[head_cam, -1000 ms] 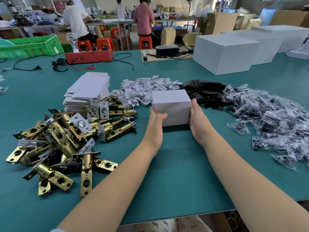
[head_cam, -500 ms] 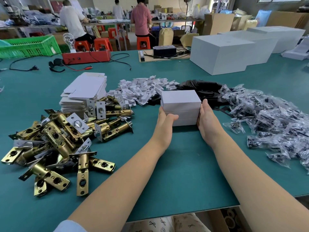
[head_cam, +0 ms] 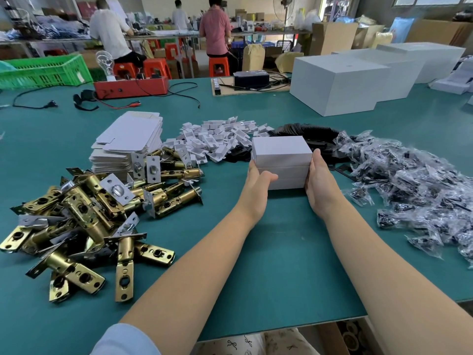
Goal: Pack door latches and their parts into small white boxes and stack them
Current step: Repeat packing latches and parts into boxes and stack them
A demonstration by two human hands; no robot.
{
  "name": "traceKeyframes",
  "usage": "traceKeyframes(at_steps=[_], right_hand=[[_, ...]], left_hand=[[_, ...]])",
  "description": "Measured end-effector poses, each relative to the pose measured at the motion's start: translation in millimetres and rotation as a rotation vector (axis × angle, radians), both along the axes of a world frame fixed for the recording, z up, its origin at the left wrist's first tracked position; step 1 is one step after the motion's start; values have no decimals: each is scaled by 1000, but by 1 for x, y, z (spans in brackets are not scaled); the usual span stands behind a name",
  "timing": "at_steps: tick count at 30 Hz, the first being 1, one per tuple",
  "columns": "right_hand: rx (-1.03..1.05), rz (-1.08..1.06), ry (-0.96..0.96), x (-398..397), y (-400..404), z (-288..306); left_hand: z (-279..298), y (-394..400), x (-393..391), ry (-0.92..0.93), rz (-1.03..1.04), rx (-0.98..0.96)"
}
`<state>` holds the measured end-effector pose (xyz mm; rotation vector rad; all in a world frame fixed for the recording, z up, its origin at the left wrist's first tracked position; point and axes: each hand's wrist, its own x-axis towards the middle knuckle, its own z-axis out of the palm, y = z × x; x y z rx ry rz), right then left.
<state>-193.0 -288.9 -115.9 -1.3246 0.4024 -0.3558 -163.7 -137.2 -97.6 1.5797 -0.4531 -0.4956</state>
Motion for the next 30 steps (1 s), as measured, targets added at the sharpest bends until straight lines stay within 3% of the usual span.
traceKeyframes(at_steps=[4, 7, 9, 11, 14, 18, 22, 27, 30], right_hand=[[-9, -21, 49, -3, 7, 5], [-110, -264, 99, -5, 23, 14], [-225, -508, -73, -12, 40, 19], [-428, -601, -273, -24, 57, 19], [-804, -418, -301, -36, 74, 10], [-1060, -58, -130, -31, 82, 0], [-1330, 235, 25, -24, 85, -10], [-1412, 238, 47, -21, 88, -10], [-1423, 242, 43, -21, 88, -11]], left_hand=[[1, 2, 2, 0, -24, 26], [1, 9, 9, 28, -58, -11], [6, 15, 19, -8, -33, 41], [15, 25, 36, -200, 71, 182], [37, 51, 69, -461, 175, 430], [66, 91, 109, -695, 319, 689], [70, 117, 140, -666, 507, 1004], [55, 131, 153, -515, 548, 1387], [53, 134, 160, -572, 545, 1520]])
